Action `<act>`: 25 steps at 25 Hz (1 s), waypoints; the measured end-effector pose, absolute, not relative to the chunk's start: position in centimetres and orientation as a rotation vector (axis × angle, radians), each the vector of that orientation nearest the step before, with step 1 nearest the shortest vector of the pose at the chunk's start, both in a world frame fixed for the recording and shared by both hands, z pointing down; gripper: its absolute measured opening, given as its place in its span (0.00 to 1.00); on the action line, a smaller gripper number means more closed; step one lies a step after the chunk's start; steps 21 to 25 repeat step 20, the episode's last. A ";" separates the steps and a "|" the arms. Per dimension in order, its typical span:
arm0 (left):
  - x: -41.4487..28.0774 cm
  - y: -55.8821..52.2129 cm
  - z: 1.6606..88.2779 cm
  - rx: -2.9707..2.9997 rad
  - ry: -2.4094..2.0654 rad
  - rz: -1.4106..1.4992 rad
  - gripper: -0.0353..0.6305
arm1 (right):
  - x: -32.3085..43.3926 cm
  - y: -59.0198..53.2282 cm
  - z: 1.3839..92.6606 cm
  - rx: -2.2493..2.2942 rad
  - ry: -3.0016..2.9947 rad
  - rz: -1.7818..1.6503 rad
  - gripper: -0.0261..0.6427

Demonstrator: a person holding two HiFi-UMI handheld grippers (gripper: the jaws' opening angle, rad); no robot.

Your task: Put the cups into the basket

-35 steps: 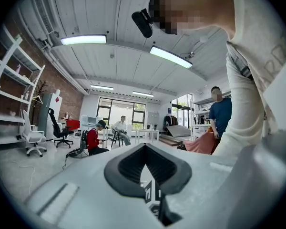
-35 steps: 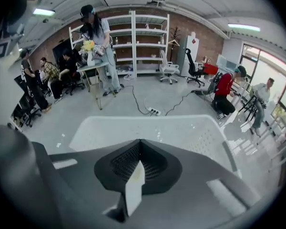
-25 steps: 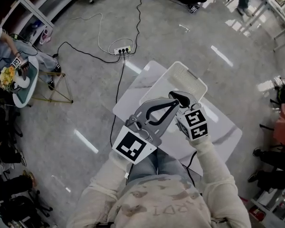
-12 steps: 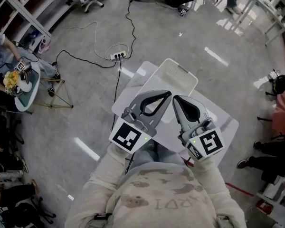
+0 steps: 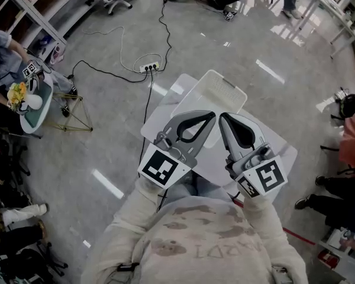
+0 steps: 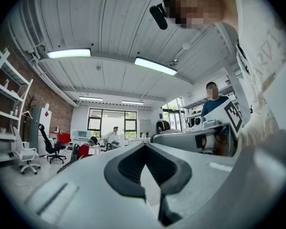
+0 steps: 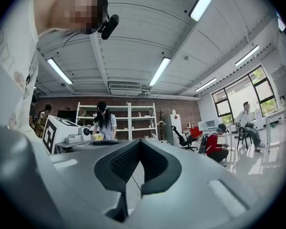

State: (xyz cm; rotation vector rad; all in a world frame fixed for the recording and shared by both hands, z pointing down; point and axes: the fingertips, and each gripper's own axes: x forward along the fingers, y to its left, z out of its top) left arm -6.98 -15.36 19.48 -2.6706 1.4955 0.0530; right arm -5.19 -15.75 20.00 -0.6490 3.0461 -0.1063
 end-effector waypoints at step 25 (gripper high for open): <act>-7.3 -15.6 17.4 -2.627 1.533 0.087 0.05 | -5.6 -16.0 18.9 -0.591 3.049 -0.093 0.08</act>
